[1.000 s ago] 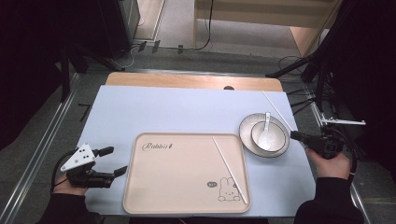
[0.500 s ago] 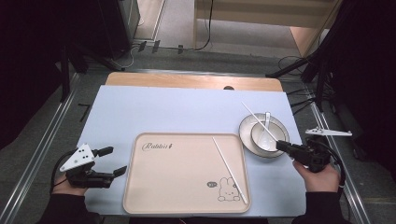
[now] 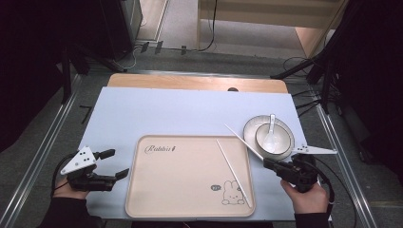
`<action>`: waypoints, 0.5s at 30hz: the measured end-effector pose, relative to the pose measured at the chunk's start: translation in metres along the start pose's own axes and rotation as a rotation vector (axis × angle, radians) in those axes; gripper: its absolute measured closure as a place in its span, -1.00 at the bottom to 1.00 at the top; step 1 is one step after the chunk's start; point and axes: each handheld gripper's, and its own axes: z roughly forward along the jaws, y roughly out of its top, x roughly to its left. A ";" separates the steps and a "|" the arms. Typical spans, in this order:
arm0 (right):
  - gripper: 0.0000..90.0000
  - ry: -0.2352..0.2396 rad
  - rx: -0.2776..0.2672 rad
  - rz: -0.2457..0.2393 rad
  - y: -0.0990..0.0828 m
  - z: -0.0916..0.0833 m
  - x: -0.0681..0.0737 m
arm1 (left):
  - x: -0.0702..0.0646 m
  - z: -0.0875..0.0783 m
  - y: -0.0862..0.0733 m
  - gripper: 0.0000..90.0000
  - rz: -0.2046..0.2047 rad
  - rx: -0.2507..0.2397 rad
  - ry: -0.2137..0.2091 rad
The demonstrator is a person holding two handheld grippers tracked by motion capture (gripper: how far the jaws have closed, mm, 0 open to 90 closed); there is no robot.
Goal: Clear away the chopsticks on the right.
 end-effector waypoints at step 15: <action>0.88 -0.052 0.099 -0.045 -0.026 0.033 0.035 | -0.001 0.000 0.001 -0.65 0.001 -0.005 -0.004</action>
